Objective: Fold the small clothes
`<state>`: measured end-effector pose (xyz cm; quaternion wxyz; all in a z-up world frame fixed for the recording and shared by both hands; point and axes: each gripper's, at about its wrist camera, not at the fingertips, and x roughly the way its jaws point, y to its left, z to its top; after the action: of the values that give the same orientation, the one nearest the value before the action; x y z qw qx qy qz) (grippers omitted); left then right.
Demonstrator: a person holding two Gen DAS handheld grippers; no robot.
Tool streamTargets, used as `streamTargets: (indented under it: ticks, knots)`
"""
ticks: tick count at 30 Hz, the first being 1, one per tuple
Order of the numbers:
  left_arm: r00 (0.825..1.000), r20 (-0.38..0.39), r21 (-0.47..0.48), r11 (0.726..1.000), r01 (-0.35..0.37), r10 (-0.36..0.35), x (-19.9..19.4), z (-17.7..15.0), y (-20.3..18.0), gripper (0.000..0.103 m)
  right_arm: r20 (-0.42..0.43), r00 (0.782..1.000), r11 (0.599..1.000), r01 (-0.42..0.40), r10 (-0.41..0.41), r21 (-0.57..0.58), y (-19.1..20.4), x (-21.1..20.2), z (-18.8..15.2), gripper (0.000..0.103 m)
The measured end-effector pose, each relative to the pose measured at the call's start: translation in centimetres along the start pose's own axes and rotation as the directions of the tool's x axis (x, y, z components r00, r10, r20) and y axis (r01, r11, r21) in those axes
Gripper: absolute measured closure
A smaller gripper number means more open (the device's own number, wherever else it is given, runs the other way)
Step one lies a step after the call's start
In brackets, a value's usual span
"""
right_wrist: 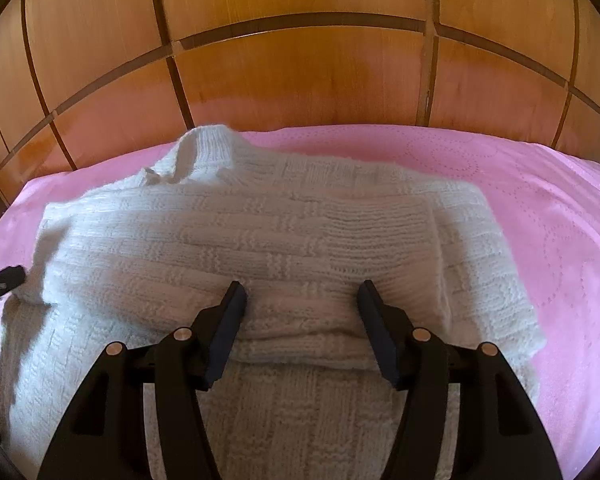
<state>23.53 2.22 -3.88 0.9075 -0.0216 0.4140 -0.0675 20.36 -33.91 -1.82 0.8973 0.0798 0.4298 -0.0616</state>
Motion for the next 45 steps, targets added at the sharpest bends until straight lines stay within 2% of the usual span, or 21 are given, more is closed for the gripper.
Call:
streamTargets:
  ticks: [4,5,6,8,21,28,32,36,39,41,43,45]
  knots:
    - [0.999,0.035,0.013,1.0,0.021,-0.021,-3.3,-1.3,-0.3,0.048,-0.002,1.0,1.0,0.017,-0.018,-0.011,0.3,-0.3,0.1,0.041]
    - [0.999,0.043,0.018,0.999,0.027,-0.028,-3.9,-1.5,-0.2,0.048,-0.003,1.0,1.0,0.024,-0.024,-0.013,0.4,-0.5,0.2,0.035]
    - [0.998,0.052,0.023,0.999,0.025,-0.026,-4.6,-1.9,-0.3,0.048,-0.005,1.0,1.0,0.028,-0.028,-0.014,0.6,-0.7,0.2,0.023]
    - [0.998,0.061,0.032,0.999,0.025,-0.026,-5.6,-2.5,-0.5,0.048,-0.007,1.0,1.0,0.028,-0.028,-0.006,0.7,-1.6,0.1,0.016]
    - [0.999,0.021,0.007,0.999,0.031,-0.031,-7.9,-7.1,0.4,0.047,-0.083,0.995,0.997,0.058,-0.053,0.052,-1.2,-5.8,-5.4,0.009]
    - [0.999,-0.019,0.004,1.0,0.027,-0.027,-8.2,-9.2,0.9,0.047,-0.088,0.993,0.995,0.083,-0.078,0.057,-2.2,-8.3,-7.4,0.009]
    - [0.999,-0.044,0.001,1.0,0.021,-0.021,-8.2,-10.4,1.5,0.047,-0.092,0.99,0.99,0.118,-0.111,0.077,-4.0,-10.0,-8.4,0.009]
    - [0.997,-0.076,-0.015,1.0,0.025,-0.026,-8.5,-11.7,2.8,0.047,-0.133,0.982,0.983,0.146,-0.131,0.112,-6.3,-11.7,-10.5,0.009]
    - [0.991,-0.119,-0.025,0.998,0.065,-0.068,-9.0,-12.9,4.0,0.047,-0.182,0.981,0.983,0.098,-0.069,0.152,-7.5,-12.5,-12.1,0.01]
    - [0.977,-0.164,-0.023,0.991,0.131,-0.133,-9.4,-13.9,4.7,0.047,-0.211,0.977,0.984,0.057,-0.019,0.172,-7.8,-13.3,-13.4,0.013]
    - [0.962,-0.193,-0.007,0.981,0.196,-0.193,-10.2,-15.0,5.0,0.047,-0.24,0.97,0.984,0.017,0.027,0.177,-7.8,-14.4,-15.0,0.019]
    - [0.944,-0.22,-0.004,0.968,0.251,-0.245,-10.8,-15.9,5.1,0.047,-0.272,0.96,0.985,-0.016,0.062,0.17,-7.4,-15.2,-16.1,0.031]
